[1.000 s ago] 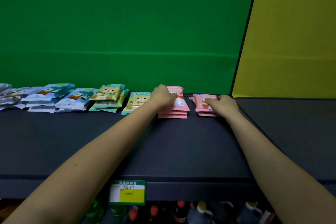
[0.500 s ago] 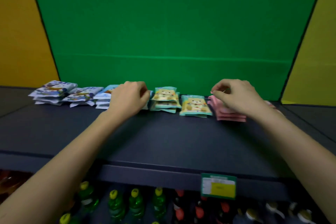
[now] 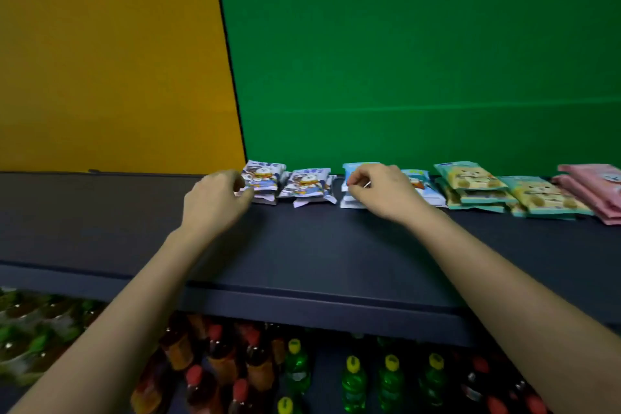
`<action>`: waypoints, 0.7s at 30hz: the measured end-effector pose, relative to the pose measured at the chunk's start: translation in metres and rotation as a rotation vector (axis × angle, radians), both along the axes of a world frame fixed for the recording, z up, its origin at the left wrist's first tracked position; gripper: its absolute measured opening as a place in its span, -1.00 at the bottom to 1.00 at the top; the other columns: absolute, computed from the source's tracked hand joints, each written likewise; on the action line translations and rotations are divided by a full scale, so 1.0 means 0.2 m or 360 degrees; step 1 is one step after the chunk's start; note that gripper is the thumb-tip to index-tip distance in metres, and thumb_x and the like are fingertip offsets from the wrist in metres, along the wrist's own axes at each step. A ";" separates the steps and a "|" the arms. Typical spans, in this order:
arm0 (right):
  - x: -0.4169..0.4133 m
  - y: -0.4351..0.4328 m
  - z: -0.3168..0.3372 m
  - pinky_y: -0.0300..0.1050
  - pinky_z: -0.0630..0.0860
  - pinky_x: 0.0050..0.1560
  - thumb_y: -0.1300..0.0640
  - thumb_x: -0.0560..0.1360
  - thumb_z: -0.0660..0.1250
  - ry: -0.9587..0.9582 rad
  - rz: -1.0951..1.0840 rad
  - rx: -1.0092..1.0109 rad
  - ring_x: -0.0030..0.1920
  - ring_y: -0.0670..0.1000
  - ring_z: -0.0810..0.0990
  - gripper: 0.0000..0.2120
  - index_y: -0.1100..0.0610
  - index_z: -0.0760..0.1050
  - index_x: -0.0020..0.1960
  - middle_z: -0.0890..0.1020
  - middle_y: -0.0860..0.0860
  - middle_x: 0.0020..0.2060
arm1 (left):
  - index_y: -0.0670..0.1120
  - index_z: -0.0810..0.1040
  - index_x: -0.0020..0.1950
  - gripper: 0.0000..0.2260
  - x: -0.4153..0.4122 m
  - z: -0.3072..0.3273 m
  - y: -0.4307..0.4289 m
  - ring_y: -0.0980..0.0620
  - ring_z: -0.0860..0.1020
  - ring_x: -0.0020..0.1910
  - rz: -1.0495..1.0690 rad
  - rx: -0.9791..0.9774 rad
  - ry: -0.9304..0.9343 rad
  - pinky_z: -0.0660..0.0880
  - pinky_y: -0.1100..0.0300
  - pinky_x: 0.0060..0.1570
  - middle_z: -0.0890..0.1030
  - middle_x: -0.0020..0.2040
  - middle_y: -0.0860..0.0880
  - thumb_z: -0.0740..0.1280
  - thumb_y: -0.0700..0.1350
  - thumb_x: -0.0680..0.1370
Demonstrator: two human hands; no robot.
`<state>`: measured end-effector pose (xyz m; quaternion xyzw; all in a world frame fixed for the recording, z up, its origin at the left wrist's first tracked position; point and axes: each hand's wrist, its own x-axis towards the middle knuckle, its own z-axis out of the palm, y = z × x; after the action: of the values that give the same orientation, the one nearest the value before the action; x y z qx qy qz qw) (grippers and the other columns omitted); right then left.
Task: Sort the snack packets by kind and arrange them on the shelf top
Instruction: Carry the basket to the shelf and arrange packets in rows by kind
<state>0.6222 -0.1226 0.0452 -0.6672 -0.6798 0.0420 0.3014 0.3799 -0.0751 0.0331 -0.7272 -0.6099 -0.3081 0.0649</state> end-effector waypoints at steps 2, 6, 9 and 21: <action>-0.11 0.08 -0.01 -0.16 0.42 0.05 0.16 0.49 0.25 0.0001 0.0023 -0.0025 0.11 0.09 0.56 -0.79 0.12 0.58 0.08 0.65 0.05 0.06 | -0.13 0.56 0.07 -0.76 -0.04 0.02 0.08 -0.22 0.52 0.08 0.0006 -0.0070 0.0022 0.40 0.07 -0.08 0.59 0.10 -0.17 0.27 -0.01 0.53; -0.24 0.26 0.00 -0.11 0.40 0.12 0.14 0.51 0.23 -0.0063 0.0031 -0.0077 0.18 0.11 0.51 -0.74 0.14 0.54 0.16 0.59 0.09 0.16 | -0.17 0.54 0.08 -0.71 -0.03 0.05 0.25 -0.19 0.49 0.02 -0.0023 -0.0137 0.0086 0.36 0.09 -0.12 0.57 0.10 -0.18 0.25 0.02 0.54; -0.31 0.42 -0.01 -0.03 0.40 0.21 0.09 0.51 0.21 -0.0163 -0.0001 -0.0168 0.25 0.16 0.45 -0.67 0.15 0.47 0.25 0.50 0.15 0.26 | -0.17 0.46 -0.06 -0.64 0.05 0.05 0.40 -0.16 0.44 -0.07 -0.0047 -0.0274 0.0231 0.33 0.11 -0.18 0.55 0.06 -0.20 0.23 0.14 0.52; -0.42 0.69 -0.03 -0.04 0.40 0.08 -0.35 0.42 0.19 -0.0581 -0.0384 -0.0407 0.28 0.16 0.43 -0.29 0.16 0.32 0.33 0.47 0.12 0.27 | -0.08 0.47 -0.16 -0.53 0.19 0.14 0.65 -0.07 0.53 -0.04 0.0117 -0.0684 0.0616 0.38 0.20 -0.14 0.54 -0.13 -0.05 0.25 0.34 0.40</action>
<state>0.5372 0.0146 0.0395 -0.7729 -0.6275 -0.0297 0.0897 0.4186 0.0550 0.0610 -0.7469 -0.6635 -0.0247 0.0357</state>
